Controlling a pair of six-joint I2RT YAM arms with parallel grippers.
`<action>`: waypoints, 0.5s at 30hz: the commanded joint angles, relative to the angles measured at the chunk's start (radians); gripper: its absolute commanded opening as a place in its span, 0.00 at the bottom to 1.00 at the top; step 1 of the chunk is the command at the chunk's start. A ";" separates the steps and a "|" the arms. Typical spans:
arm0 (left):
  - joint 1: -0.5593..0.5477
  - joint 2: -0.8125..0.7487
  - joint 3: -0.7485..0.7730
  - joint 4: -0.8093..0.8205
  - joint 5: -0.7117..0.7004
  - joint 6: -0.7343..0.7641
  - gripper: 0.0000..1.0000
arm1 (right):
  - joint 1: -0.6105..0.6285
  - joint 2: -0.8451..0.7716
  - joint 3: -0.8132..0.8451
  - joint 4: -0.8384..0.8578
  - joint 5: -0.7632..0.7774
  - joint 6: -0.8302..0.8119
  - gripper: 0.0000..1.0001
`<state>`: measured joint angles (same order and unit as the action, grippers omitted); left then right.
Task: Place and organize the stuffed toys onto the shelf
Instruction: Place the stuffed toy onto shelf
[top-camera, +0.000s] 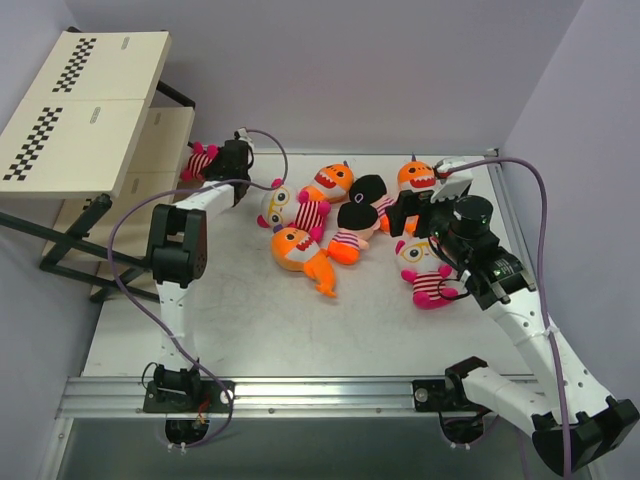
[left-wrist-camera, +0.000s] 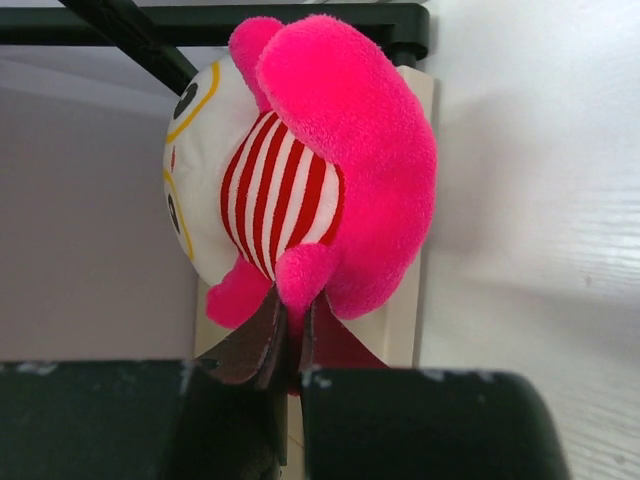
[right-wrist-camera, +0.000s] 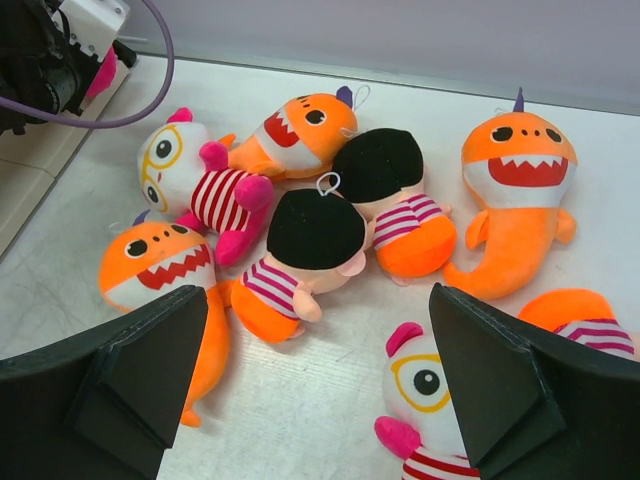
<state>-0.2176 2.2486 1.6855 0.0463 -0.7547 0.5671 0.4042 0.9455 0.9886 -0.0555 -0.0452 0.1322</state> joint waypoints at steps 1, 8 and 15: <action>0.015 0.025 0.075 0.049 -0.032 0.008 0.02 | -0.007 0.012 0.004 0.048 -0.001 -0.014 0.99; 0.029 0.081 0.141 0.046 -0.060 0.010 0.02 | -0.010 0.006 -0.001 0.049 0.002 -0.019 0.99; 0.046 0.132 0.207 0.018 -0.087 0.002 0.02 | -0.013 0.007 -0.010 0.048 0.008 -0.023 1.00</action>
<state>-0.1883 2.3680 1.8252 0.0444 -0.8009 0.5663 0.3981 0.9581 0.9871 -0.0555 -0.0448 0.1253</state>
